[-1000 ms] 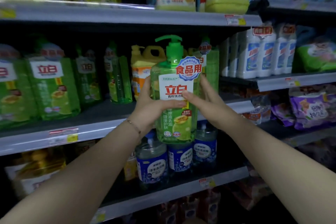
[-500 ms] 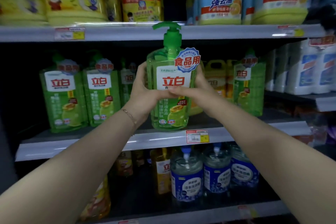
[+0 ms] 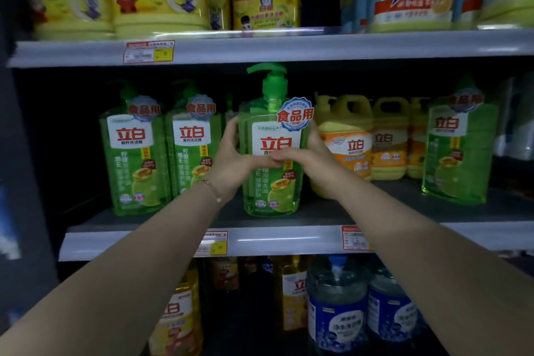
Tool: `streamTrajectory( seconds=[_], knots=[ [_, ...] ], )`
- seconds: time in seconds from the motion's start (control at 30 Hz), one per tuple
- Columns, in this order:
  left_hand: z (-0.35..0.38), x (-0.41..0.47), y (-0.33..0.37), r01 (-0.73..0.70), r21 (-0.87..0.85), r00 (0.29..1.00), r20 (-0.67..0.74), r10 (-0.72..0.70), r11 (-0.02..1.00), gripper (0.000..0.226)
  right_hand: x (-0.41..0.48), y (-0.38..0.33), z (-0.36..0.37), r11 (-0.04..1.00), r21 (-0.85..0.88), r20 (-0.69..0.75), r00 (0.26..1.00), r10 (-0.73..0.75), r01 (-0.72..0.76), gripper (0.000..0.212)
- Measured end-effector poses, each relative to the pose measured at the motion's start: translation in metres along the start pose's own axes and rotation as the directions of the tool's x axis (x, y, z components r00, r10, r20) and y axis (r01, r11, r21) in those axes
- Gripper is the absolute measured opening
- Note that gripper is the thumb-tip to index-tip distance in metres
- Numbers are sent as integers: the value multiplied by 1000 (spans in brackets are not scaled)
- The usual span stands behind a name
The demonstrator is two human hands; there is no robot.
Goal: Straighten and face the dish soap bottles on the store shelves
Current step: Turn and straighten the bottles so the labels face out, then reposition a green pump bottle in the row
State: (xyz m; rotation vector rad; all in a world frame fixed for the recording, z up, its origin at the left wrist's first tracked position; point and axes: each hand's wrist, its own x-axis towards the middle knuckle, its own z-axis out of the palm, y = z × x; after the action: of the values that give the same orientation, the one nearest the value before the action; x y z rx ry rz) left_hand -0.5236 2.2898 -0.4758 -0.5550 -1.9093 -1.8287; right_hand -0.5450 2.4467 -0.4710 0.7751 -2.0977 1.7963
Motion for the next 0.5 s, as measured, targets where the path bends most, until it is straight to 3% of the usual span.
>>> streamTrajectory(
  seconds=[0.17, 0.33, 0.43, 0.5],
  knots=[
    [-15, 16, -11, 73, 46, 997, -6, -73, 996, 90, 17, 5, 16, 998, -38, 11, 998, 58, -57, 83],
    [-9, 24, -26, 68, 156, 997, 16, -72, 985, 102, 22, 25, 32, 997, -17, -89, 993, 77, -79, 69],
    [-3, 24, -40, 29, 364, 997, -76, -1, 931, 105, 15, 46, 49, 983, -108, -83, 987, 137, -145, 86],
    [-2, 21, -46, 33, 563, 989, -138, 54, 826, 103, 8, 57, 58, 966, -213, -63, 988, 139, -149, 83]
  ],
)
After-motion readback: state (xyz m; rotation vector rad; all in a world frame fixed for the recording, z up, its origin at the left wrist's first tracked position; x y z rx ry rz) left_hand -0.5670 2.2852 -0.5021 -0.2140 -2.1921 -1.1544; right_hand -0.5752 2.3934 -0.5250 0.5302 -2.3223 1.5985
